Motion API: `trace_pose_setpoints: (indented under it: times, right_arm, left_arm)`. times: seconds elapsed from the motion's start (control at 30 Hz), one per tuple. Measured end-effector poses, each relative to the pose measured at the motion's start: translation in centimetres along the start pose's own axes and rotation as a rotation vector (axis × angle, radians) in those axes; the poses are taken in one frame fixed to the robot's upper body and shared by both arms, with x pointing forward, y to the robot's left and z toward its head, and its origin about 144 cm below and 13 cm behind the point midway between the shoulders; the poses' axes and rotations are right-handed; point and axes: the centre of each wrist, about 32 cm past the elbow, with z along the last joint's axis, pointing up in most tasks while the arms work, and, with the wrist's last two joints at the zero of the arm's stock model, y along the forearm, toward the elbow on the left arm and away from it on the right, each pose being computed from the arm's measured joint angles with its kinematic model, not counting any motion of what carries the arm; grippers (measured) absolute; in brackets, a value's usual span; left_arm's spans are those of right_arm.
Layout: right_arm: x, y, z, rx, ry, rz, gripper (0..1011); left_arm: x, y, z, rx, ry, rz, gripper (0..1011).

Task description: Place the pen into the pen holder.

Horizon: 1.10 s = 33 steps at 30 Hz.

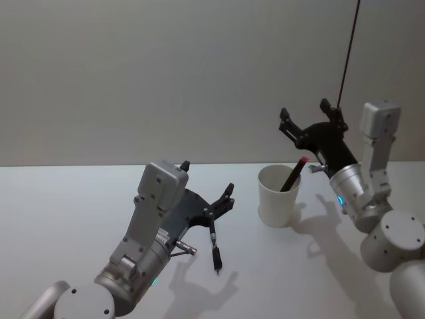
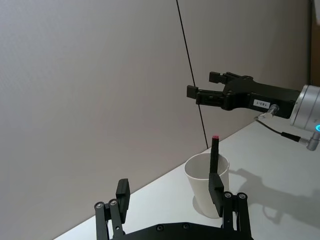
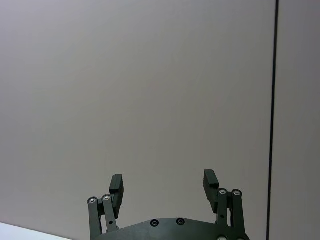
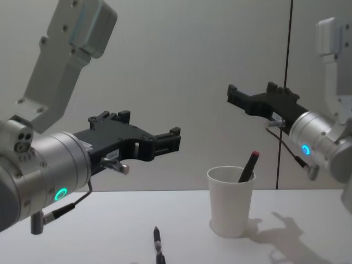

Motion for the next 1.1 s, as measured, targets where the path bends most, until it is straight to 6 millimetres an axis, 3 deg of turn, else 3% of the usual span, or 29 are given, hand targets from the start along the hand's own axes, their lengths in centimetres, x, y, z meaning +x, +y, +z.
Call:
trace_pose_setpoints:
  times: [0.47,1.1]
  right_arm:
    - [0.4,-3.2,1.7,-0.071,0.054,-0.092,1001]
    - [2.2,-9.4,2.8,-0.229,0.082,-0.246,1001]
  left_arm:
    - [0.0,0.0,0.0,0.000,0.000,0.000,1004]
    - [0.0,0.0,0.0,0.000,0.000,0.000,1004]
